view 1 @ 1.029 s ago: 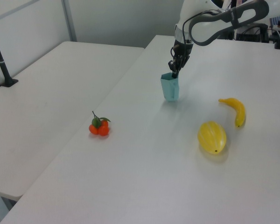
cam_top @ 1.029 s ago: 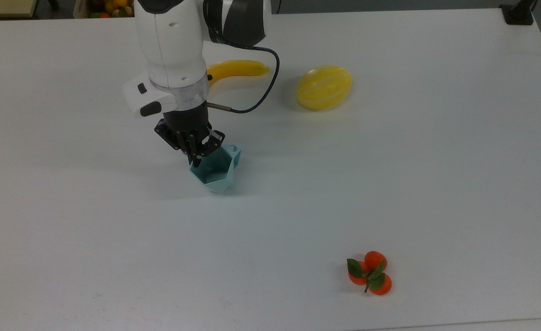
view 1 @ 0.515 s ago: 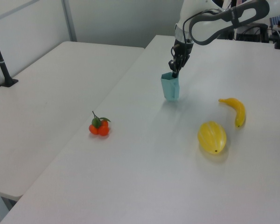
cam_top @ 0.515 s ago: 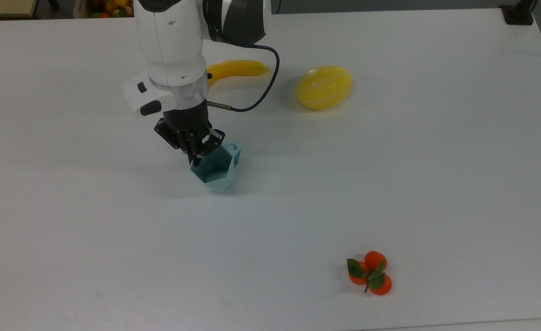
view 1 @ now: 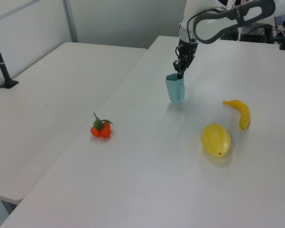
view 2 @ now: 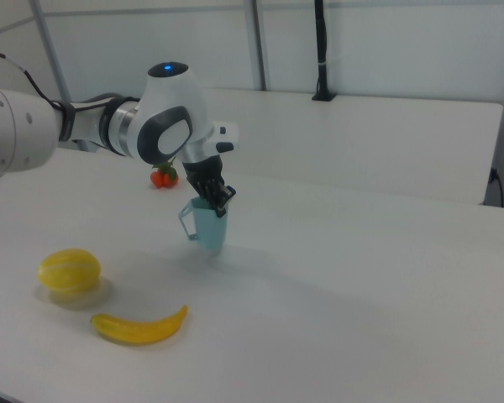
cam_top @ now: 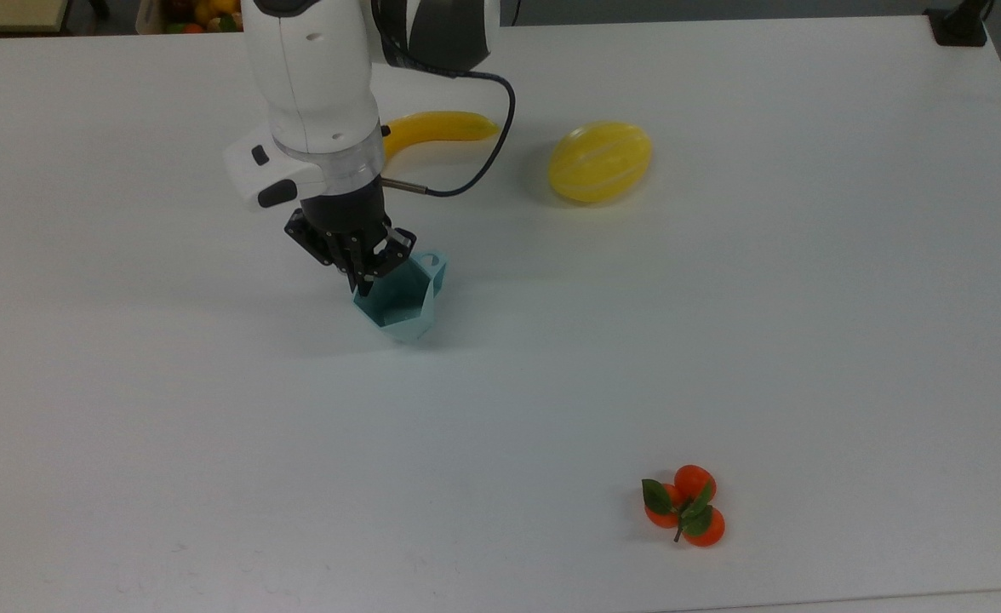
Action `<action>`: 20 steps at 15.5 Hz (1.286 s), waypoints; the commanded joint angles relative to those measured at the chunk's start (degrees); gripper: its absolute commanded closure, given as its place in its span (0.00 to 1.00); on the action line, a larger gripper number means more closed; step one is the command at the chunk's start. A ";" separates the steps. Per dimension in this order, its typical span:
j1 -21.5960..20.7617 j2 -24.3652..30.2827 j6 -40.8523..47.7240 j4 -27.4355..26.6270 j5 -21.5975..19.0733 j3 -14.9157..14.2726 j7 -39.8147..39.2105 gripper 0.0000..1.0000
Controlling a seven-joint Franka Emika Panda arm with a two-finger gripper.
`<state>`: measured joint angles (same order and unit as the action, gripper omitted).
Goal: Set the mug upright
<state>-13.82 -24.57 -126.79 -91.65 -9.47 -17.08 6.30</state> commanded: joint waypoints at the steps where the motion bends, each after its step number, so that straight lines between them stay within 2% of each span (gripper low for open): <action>1: 0.03 3.65 5.67 -0.99 -0.64 -0.41 -2.69 0.00; 7: 0.55 6.29 13.58 0.68 -0.11 -0.59 -2.16 0.00; 13: 0.55 6.81 13.33 1.03 0.50 -1.21 1.08 0.00; 20: 1.34 7.61 13.85 1.56 0.50 -1.29 1.09 0.00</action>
<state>-12.67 -18.56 -114.73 -89.72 -9.45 -18.27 6.19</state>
